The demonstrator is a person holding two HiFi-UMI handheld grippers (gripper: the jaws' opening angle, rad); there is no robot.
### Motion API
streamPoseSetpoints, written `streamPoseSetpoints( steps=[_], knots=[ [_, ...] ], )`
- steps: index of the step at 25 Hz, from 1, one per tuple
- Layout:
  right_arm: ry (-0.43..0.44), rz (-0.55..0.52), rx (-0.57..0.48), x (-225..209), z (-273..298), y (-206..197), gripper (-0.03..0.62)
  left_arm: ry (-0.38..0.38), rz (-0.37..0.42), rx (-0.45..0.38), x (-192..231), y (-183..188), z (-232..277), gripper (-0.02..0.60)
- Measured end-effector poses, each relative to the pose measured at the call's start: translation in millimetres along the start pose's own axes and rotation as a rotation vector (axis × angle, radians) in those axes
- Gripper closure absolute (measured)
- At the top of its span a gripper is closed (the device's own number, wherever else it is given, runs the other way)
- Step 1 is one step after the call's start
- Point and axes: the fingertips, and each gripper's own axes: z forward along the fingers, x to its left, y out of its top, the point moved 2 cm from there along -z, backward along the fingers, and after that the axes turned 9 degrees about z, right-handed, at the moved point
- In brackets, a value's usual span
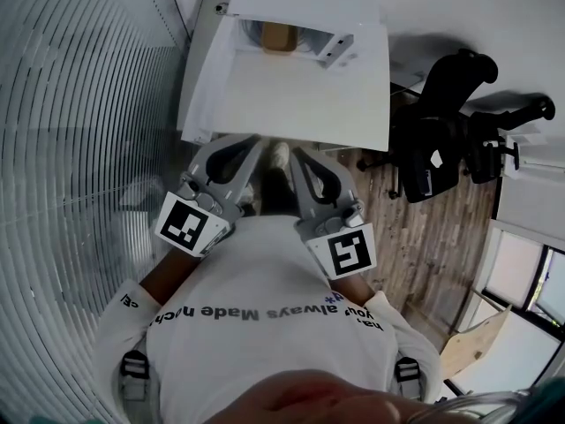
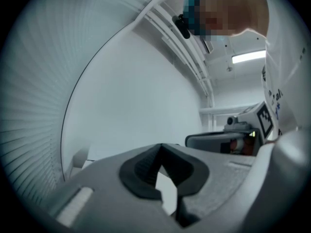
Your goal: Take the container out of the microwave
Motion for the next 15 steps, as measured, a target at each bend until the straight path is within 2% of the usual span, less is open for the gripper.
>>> streamPoseSetpoints(
  steps=[8,15],
  knots=[
    [-0.009,0.016,-0.02,-48,16,10,0.592,0.003,0.009,0.023,17,-2,49,0.578],
    [-0.029,0.047,-0.032,-138,37,12,0.592,-0.011,0.01,0.039,32,-11,138,0.578]
  ],
)
